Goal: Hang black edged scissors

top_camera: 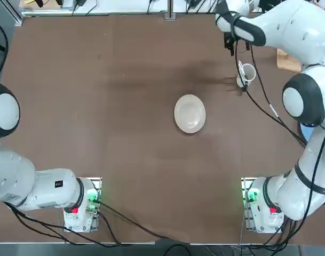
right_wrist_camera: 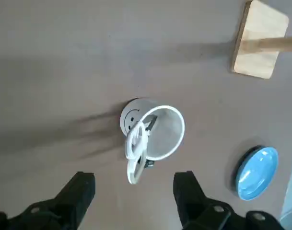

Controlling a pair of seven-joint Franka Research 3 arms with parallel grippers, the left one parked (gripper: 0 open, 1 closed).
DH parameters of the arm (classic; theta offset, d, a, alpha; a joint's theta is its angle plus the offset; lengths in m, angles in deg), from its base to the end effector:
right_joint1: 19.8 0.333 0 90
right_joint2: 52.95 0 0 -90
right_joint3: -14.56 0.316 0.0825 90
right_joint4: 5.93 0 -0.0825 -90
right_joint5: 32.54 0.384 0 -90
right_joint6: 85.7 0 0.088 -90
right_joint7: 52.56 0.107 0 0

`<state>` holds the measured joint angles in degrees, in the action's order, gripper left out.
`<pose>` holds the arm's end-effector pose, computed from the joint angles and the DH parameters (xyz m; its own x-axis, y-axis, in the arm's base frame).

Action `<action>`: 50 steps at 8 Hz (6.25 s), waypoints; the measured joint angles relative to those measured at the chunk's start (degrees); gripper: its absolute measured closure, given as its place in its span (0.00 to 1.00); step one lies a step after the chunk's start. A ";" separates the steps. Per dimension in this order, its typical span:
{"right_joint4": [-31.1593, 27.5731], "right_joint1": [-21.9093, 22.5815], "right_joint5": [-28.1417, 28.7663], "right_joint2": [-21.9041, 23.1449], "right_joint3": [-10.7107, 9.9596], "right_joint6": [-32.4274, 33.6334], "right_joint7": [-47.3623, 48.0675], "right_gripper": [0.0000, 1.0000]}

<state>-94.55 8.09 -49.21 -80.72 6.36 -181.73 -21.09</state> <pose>0.6157 0.2034 0.3547 0.9803 -0.1484 -0.1304 -0.0736 -0.8871 0.4557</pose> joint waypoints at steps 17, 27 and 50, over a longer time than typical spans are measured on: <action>-13.23 -0.19 -3.35 0.79 -0.90 -9.27 6.61 0.26; -13.15 -0.81 -3.79 1.37 -0.98 -9.84 6.78 0.86; 9.89 -19.55 18.37 10.02 -2.09 2.92 -2.77 0.86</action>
<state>-84.65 -11.46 -30.83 -70.70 4.27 -178.80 -23.85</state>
